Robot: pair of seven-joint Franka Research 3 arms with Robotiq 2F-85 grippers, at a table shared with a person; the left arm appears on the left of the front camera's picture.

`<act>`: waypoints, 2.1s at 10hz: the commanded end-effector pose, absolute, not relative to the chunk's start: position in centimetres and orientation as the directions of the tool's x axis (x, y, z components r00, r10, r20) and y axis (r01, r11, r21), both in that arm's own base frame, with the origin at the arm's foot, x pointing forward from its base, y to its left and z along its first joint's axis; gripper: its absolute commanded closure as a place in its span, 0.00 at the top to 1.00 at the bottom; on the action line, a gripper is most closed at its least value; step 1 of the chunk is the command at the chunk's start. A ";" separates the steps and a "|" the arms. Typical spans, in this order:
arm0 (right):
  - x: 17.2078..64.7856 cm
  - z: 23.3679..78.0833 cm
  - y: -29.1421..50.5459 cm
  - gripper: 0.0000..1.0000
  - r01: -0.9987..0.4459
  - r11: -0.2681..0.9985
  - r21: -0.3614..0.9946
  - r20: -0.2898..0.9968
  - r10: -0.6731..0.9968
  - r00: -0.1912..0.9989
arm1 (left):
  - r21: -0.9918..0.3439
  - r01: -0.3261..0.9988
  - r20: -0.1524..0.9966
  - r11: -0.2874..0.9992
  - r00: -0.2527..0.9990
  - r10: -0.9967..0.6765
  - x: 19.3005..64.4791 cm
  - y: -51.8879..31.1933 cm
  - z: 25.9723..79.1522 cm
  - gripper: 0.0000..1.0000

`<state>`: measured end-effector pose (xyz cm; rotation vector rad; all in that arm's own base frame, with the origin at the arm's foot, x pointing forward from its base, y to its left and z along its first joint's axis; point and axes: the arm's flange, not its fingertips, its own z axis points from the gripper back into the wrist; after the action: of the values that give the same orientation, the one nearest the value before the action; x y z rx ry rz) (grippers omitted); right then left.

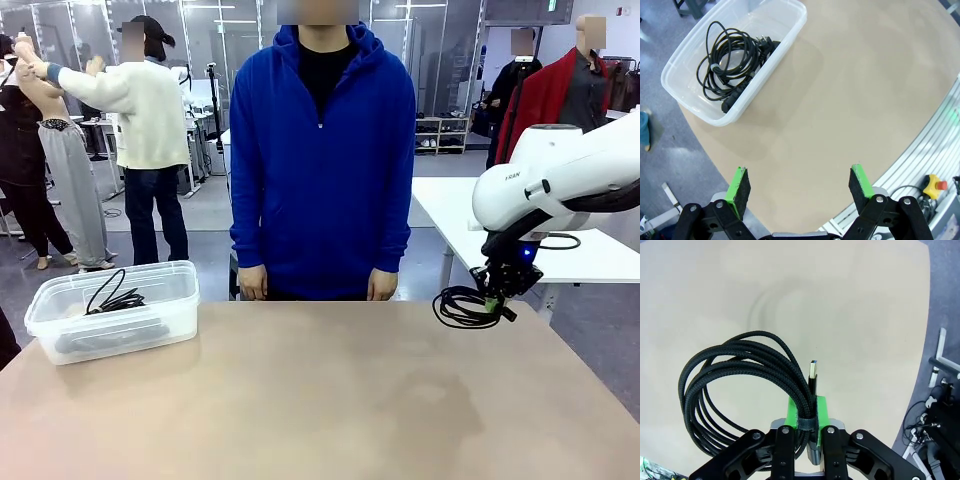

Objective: Organize and store the cables.
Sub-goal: Place the USB Extension Cable into the Organizing box.

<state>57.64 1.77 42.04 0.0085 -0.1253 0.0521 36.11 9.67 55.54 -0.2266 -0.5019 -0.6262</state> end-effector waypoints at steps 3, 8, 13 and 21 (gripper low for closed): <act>57.8 41.8 1.6 0.02 -0.050 0.999 0.004 0.128 0.049 0.990 | -0.045 0.608 0.505 0.792 0.698 -0.507 36.2 9.6 55.5 1.00; 56.1 42.3 7.6 0.18 -0.141 0.990 -0.003 0.121 0.141 0.983 | -0.045 0.608 0.505 0.792 0.698 -0.507 36.2 9.6 55.5 1.00; 55.0 41.4 16.8 0.18 -0.138 0.990 -0.030 0.097 0.140 0.985 | -0.045 0.608 0.505 0.792 0.698 -0.507 36.2 9.6 55.5 1.00; 54.7 35.8 29.7 0.18 -0.314 0.949 0.029 0.125 0.308 0.943 | -0.045 0.608 0.505 0.792 0.698 -0.507 36.2 9.6 55.5 1.00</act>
<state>54.32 28.54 36.16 0.0613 -0.0923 0.3147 36.12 9.63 55.55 -0.2261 -0.5017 -0.6270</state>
